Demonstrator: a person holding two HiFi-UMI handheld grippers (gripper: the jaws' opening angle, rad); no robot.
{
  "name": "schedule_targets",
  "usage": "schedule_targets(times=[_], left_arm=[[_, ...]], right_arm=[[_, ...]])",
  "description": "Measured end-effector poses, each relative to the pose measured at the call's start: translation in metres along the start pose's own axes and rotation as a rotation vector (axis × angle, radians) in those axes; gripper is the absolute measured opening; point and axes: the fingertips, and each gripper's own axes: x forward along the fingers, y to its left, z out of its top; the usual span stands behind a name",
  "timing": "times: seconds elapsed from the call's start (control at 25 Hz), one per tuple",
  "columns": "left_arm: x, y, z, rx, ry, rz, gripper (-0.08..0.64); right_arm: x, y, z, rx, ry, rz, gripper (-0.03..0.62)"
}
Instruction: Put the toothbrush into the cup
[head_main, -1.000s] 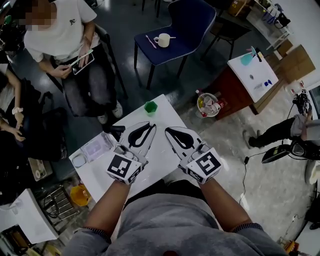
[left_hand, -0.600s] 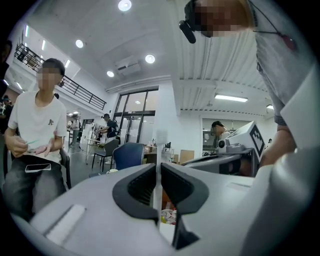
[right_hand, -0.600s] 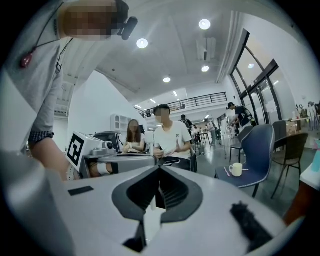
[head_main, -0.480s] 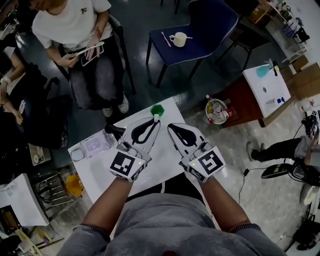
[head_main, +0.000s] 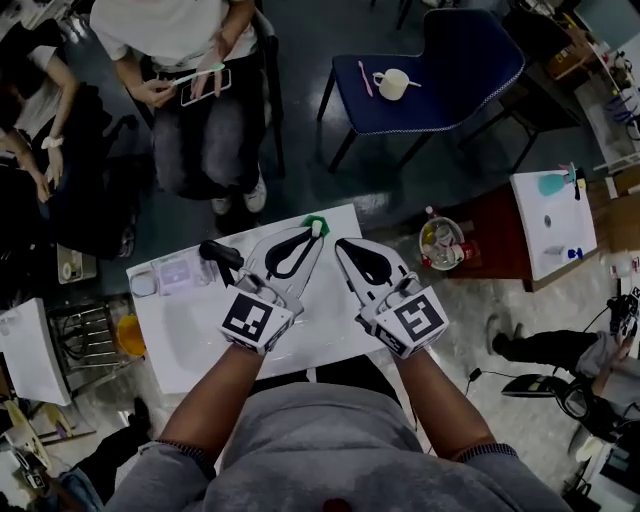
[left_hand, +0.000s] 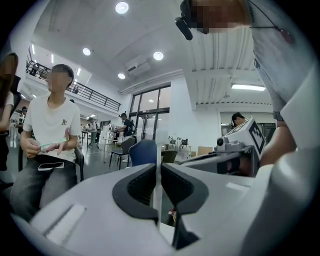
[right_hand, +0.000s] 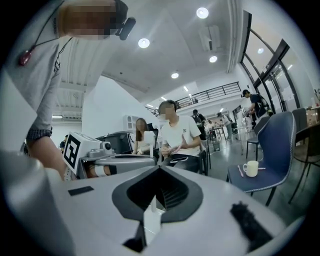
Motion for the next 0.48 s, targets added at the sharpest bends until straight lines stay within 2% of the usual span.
schedule_targets(times=[0.12, 0.48], left_arm=[[0.01, 0.005, -0.007, -0.031, 0.027, 0.033, 0.041], [0.033, 0.025, -0.018, -0.001, 0.003, 0.092, 0.041]], right_arm=[[0.006, -0.011, -0.002, 0.0, 0.003, 0.029, 0.014], [0.023, -0.038, -0.019, 0.028, 0.019, 0.071, 0.014]])
